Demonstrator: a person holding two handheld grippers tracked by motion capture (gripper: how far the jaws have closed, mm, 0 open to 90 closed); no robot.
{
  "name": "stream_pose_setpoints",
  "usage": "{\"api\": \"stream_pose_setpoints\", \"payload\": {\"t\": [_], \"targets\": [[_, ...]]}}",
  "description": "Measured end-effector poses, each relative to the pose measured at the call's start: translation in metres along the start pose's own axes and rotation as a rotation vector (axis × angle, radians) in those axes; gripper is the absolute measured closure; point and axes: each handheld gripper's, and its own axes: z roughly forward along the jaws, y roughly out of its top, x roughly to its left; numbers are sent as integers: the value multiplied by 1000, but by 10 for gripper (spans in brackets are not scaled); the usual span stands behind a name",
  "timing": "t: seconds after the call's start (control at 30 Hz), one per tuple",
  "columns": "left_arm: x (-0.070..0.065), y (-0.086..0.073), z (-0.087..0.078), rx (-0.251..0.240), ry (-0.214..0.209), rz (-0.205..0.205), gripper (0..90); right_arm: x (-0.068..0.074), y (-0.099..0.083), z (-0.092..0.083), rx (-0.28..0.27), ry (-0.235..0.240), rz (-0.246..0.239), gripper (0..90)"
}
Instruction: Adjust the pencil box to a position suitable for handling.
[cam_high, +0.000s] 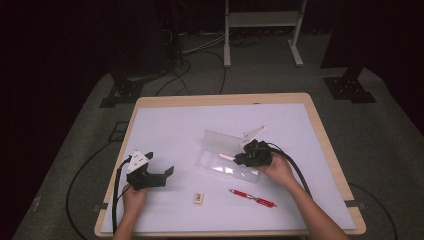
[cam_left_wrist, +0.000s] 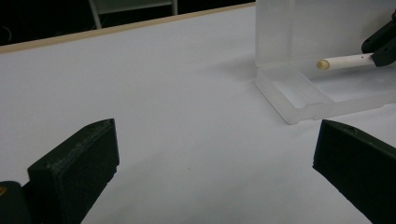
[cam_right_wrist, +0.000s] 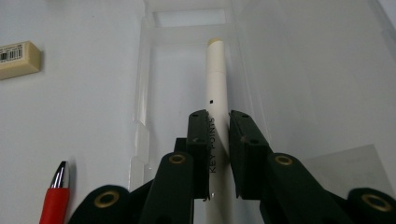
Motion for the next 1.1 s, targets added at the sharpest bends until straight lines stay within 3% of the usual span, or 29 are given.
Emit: {"api": "stream_pose_setpoints", "payload": {"t": [1.1], "targets": [[0, 0, 0, -2, -1, -1, 0, -1, -5, 20, 39, 20, 4, 776]]}}
